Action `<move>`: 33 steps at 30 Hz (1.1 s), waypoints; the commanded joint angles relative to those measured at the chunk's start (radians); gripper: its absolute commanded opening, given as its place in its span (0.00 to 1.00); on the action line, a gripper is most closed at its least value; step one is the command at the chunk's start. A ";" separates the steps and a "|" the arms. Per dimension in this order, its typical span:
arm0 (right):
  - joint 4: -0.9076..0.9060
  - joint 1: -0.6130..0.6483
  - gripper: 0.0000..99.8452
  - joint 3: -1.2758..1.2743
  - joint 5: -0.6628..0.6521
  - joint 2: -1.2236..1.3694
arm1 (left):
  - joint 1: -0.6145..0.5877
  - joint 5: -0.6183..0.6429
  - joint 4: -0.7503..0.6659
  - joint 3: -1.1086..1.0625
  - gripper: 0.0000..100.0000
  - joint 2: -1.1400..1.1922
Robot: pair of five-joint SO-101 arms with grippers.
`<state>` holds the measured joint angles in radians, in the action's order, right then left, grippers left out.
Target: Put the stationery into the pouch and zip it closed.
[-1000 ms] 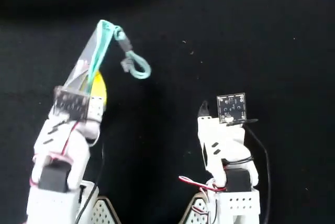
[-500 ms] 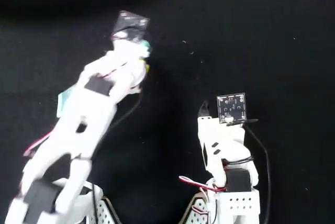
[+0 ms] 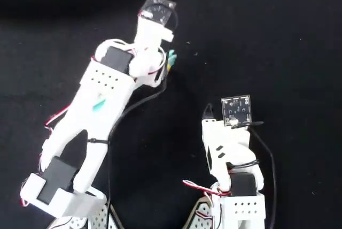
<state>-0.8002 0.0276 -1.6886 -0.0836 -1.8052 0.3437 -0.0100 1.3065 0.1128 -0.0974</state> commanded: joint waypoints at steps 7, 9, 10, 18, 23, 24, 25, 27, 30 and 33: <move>-0.005 -0.011 0.20 0.002 -0.014 -0.038 | 0.012 0.002 0.245 0.367 0.17 -0.002; -0.006 -0.011 0.20 0.002 -0.014 -0.038 | 0.010 0.003 0.198 0.337 0.17 -0.002; -0.006 -0.011 0.20 0.002 -0.014 -0.038 | 0.010 0.008 0.175 0.317 0.18 -0.002; -0.006 -0.012 0.20 0.002 -0.014 -0.036 | -0.139 0.002 0.229 0.191 0.07 -0.012; -0.006 -0.011 0.20 0.002 -0.014 -0.036 | -0.309 0.008 0.264 0.110 0.04 -0.041; -0.006 -0.011 0.20 0.002 -0.014 -0.036 | -0.331 0.008 0.281 0.082 0.02 -0.061; -0.006 -0.011 0.20 0.002 -0.014 -0.036 | -0.351 0.006 0.293 0.047 0.03 -0.084; -0.006 -0.011 0.20 0.002 -0.014 -0.036 | -0.381 0.002 0.315 -0.036 0.03 -0.155; -0.008 -0.011 0.20 0.002 -0.014 -0.036 | -0.429 0.000 0.295 -0.208 0.03 -0.318; -0.008 -0.011 0.20 0.002 -0.014 -0.036 | -0.461 -0.029 0.216 -0.440 0.03 -0.514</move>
<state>-0.8048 0.0276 -1.6886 -0.0836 -1.8052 -0.0829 -0.0084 1.5827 -0.1435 -0.4150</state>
